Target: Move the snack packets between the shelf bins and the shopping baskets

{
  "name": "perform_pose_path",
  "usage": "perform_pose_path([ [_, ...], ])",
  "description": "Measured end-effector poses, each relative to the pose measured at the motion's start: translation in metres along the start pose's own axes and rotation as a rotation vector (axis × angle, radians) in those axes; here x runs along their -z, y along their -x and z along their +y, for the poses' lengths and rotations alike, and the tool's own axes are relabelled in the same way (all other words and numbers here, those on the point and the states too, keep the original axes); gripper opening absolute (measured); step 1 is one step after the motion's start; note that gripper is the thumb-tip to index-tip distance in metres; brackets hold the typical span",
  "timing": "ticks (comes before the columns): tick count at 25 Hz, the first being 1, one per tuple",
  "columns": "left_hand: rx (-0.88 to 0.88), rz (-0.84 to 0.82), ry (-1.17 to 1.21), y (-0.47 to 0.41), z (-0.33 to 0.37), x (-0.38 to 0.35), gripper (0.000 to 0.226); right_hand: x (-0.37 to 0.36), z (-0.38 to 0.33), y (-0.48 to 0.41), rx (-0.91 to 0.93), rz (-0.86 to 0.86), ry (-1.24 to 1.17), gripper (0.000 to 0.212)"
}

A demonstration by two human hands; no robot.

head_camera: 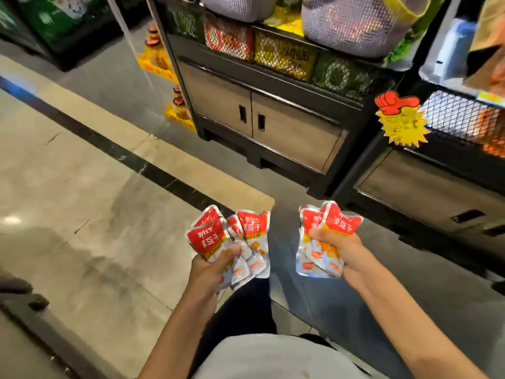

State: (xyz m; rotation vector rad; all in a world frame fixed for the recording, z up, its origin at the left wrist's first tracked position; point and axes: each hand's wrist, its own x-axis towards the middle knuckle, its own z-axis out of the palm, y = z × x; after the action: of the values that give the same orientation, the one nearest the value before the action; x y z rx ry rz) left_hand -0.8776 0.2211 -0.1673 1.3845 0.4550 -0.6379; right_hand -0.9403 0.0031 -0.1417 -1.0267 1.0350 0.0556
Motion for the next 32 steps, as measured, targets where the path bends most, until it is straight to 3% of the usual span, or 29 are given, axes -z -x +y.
perform_pose_path([
  [5, -0.023, -0.201, -0.124, -0.107, 0.101, -0.078, 0.044, -0.019, -0.076, -0.06, 0.005, 0.115, -0.125, 0.021],
  [9, -0.062, -0.314, -0.219, -0.165, 0.157, -0.142, 0.018, -0.017, -0.116, -0.085, 0.027, 0.157, -0.242, 0.03],
  [11, -0.077, -0.386, -0.235, -0.188, 0.175, -0.176, 0.017, -0.012, -0.14, -0.098, 0.065, 0.148, -0.303, 0.041],
  [19, -0.262, -0.538, -0.173, -0.243, 0.262, -0.333, 0.021, 0.029, -0.311, -0.157, 0.386, 0.179, -0.332, 0.047],
  [21, -0.338, -0.58, -0.156, -0.24, 0.293, -0.371, 0.017, 0.039, -0.361, -0.155, 0.487, 0.122, -0.311, 0.058],
  [23, -0.406, -0.624, -0.134, -0.236, 0.321, -0.402, 0.005, 0.044, -0.404, -0.153, 0.588, 0.069, -0.299, 0.047],
  [27, -0.498, -0.708, -0.107, -0.25, 0.372, -0.453, 0.021, 0.052, -0.477, -0.163, 0.711, 0.033, -0.293, 0.035],
  [29, -0.494, -0.672, -0.151, -0.266, 0.392, -0.475, 0.025, 0.052, -0.506, -0.174, 0.744, 0.034, -0.289, 0.032],
  [32, -0.545, -0.592, -0.243, -0.296, 0.413, -0.505, 0.008, 0.048, -0.54, -0.204, 0.685, 0.103, -0.222, 0.022],
])
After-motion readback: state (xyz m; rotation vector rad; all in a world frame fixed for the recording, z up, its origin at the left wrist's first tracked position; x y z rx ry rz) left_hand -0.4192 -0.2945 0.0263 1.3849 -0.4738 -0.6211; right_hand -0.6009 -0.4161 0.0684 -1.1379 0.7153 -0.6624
